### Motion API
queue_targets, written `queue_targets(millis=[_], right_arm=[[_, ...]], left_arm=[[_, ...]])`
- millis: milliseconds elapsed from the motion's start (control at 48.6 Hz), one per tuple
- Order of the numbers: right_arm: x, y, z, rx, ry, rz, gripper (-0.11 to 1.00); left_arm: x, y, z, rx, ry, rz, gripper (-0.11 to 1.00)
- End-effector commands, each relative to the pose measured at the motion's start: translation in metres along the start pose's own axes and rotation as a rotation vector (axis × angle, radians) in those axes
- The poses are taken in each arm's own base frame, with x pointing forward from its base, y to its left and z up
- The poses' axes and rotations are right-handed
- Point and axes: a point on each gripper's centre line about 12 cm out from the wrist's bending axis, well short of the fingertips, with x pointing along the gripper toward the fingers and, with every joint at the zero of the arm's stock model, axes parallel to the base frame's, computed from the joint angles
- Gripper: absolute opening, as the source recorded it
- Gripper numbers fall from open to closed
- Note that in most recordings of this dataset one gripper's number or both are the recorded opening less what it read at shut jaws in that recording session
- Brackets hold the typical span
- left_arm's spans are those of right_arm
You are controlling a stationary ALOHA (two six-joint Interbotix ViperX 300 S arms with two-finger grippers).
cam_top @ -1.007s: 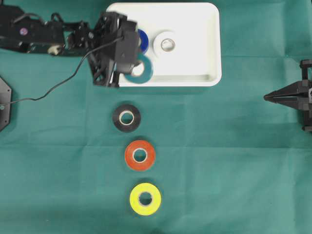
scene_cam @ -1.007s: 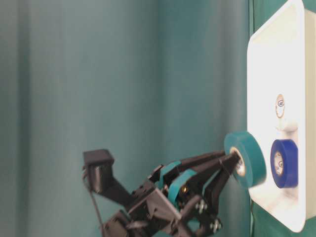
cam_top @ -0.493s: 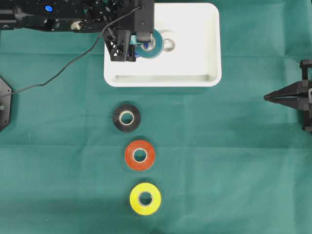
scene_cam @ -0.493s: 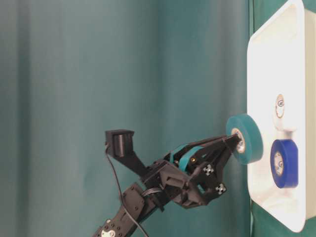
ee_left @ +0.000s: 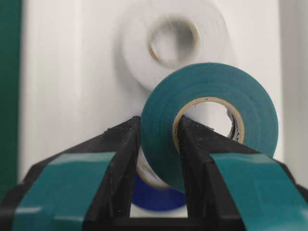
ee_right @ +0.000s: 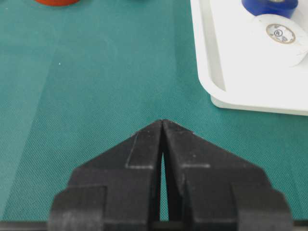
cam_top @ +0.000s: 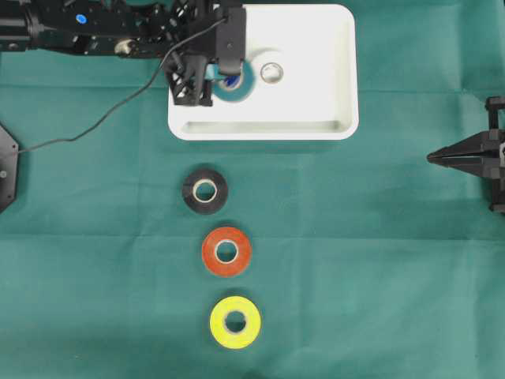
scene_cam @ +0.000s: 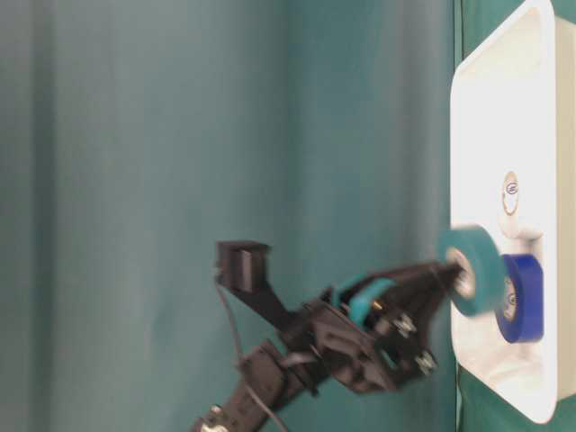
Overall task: Put the tape into the white case with the left arm.
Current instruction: 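Carry the teal tape roll into the tray beside the blue roll, then open the left gripper and withdraw it to the left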
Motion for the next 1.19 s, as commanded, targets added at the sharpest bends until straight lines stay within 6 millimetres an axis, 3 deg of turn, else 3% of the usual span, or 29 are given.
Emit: queue_targets(millis=[0,185,432,493,658,740,925,1172], right_arm=[[0.001,0.000,0.005,-0.001,-0.015,0.001,-0.09],[0.001,0.000,0.005,-0.001,-0.015,-0.001,-0.09],[0.001,-0.002,0.006,0.002,-0.017,-0.011,-0.09],[0.001,-0.002,0.005,0.002,-0.015,-0.011,-0.09],[0.001,-0.002,0.006,0.002,-0.019,-0.011,-0.09],[0.001,-0.002,0.006,0.002,-0.019,-0.011,-0.09],[0.001,-0.002,0.005,0.002,-0.017,-0.011,-0.09],[0.001,-0.002,0.005,0.002,-0.017,-0.011,-0.09]], left_arm=[[-0.010,-0.002,-0.001,0.001,-0.010,0.003,0.22],[-0.018,-0.009,-0.014,-0.004,0.006,-0.006,0.22],[-0.021,-0.010,-0.016,-0.037,0.006,-0.006,0.23],[-0.021,-0.010,-0.017,-0.039,0.007,-0.007,0.34],[-0.022,-0.011,-0.016,-0.036,0.005,-0.007,0.83],[-0.022,-0.010,-0.016,-0.035,0.004,-0.006,0.97],[-0.030,-0.009,-0.011,-0.036,-0.019,0.004,0.97],[-0.071,-0.018,0.002,-0.007,-0.112,0.018,0.97]])
